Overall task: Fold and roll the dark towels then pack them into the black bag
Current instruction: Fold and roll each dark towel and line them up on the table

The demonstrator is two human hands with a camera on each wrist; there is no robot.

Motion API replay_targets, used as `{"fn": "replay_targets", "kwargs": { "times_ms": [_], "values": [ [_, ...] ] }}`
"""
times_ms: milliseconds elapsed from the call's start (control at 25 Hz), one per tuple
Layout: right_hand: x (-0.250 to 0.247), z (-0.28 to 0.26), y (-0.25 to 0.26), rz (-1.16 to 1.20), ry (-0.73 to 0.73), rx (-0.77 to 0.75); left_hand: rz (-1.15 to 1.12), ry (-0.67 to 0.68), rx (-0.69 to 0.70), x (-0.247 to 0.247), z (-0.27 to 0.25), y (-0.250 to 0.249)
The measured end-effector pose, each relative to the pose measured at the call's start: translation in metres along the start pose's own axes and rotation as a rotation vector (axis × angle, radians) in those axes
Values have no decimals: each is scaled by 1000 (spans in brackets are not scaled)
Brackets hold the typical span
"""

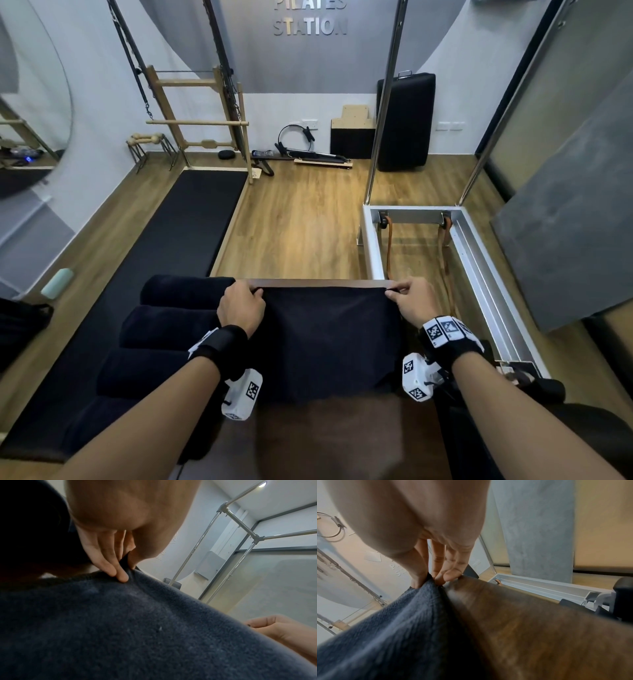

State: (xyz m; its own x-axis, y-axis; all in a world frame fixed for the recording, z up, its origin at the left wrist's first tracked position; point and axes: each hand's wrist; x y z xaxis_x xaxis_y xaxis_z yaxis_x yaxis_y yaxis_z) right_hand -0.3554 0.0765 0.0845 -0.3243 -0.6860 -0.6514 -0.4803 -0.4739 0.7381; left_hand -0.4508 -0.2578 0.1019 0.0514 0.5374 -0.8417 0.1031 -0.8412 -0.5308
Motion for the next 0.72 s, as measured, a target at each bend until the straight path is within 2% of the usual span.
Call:
{"fn": "replay_targets", "kwargs": {
  "times_ms": [240,360,520,640,720],
  "values": [
    [-14,-9,6,114,-28,24,-149,-113,29,-14,-12,-5],
    [-32,-23,13,167,-78,-36,-245,-179,101,-29,-20,-2],
    [-55,-53,29,166,-110,-121,-386,-87,197,-58,-31,9],
    [-71,-78,44,147,-170,-211,-370,-163,275,-88,-46,15],
    [-88,-102,56,197,-201,-269,-437,-183,330,-112,-60,20]
  ]
}}
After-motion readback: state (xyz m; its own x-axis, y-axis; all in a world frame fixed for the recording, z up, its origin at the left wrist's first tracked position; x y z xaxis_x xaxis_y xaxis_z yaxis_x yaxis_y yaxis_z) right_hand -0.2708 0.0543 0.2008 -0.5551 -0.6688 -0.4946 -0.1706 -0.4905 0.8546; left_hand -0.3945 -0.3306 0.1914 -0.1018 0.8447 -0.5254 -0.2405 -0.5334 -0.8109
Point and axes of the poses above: each hand's wrist, its own z-axis towards the middle knuckle, its own x-axis out of the palm, y = z × x, and after that the axes turned 2 degrees about x, right-handed
